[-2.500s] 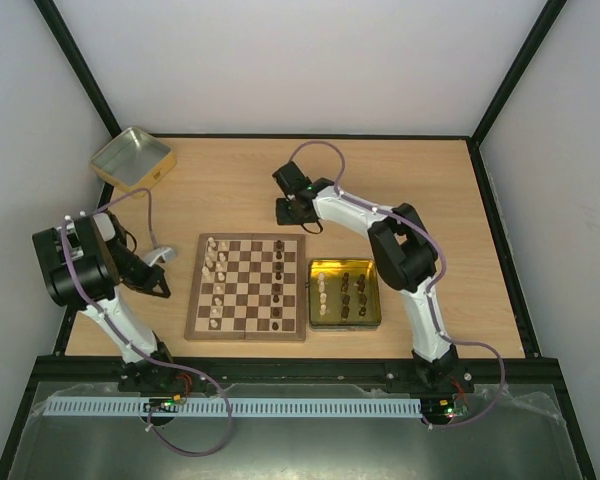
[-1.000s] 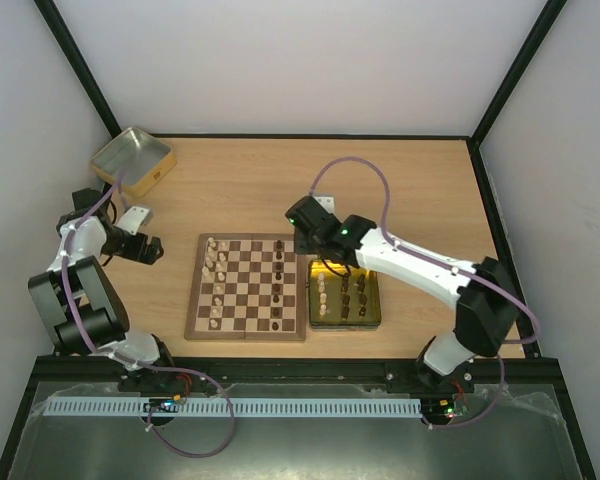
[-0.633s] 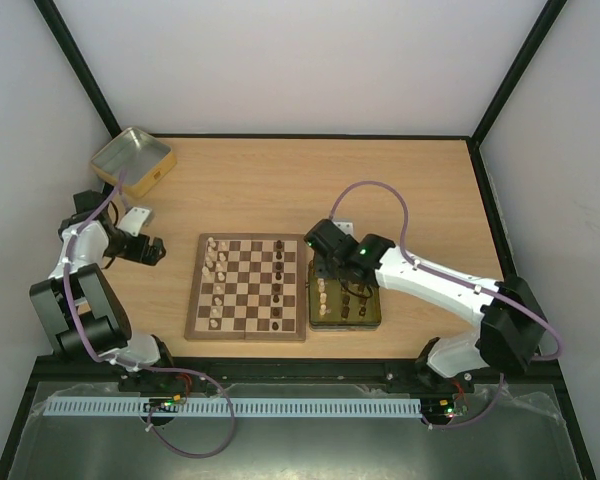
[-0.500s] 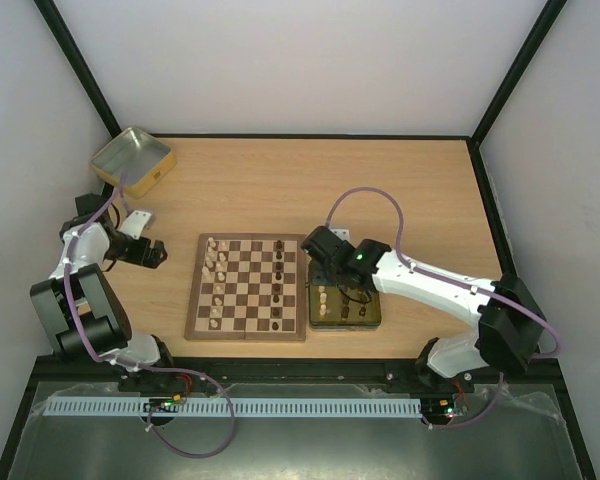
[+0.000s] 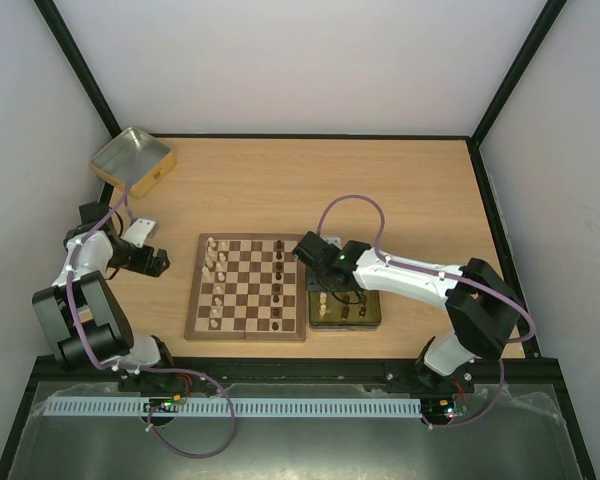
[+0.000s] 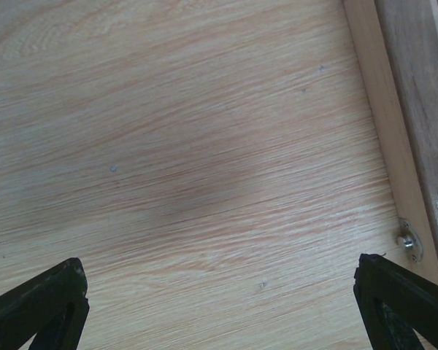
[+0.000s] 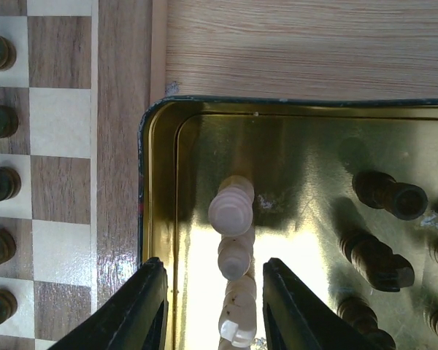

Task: Set up the chess pieces on the board
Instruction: Pick up the chess piece from the storage box.

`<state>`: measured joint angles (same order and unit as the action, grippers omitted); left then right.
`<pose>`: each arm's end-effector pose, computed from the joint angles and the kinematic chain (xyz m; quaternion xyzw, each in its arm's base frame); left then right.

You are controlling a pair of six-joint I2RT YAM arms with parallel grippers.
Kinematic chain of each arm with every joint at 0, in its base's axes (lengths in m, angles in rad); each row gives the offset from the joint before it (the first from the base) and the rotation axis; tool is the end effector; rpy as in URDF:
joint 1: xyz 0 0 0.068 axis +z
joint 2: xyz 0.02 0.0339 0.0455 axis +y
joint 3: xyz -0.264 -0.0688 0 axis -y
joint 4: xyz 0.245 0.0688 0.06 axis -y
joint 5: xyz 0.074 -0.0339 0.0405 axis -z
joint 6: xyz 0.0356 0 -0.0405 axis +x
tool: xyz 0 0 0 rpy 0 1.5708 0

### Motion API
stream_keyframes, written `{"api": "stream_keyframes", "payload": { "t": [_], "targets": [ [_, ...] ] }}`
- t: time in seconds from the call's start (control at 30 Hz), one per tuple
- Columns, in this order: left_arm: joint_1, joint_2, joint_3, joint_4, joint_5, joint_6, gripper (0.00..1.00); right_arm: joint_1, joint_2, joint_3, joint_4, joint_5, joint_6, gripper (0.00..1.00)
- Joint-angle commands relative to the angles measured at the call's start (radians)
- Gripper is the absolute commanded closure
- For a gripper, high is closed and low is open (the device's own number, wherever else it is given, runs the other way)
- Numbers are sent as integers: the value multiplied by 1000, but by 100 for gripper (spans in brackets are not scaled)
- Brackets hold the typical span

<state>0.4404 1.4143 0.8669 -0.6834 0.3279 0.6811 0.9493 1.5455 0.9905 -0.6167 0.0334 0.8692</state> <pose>0.2357 0.0984 0.1965 0.1442 0.9620 -0.0475 0.2269 0.1732 0.2398 0.1983 -0.0359 0.9794 0.1463 0.1347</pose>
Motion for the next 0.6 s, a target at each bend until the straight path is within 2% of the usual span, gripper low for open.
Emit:
{"api": "stream_keyframes", "payload": {
  "t": [0.0, 0.57],
  "targets": [
    [-4, -20, -29, 14, -13, 21, 1, -8, 18, -14, 28, 29, 6, 66],
    [-5, -48, -45, 5, -4, 18, 1, -84, 83, -13, 90, -10, -46, 67]
  ]
}}
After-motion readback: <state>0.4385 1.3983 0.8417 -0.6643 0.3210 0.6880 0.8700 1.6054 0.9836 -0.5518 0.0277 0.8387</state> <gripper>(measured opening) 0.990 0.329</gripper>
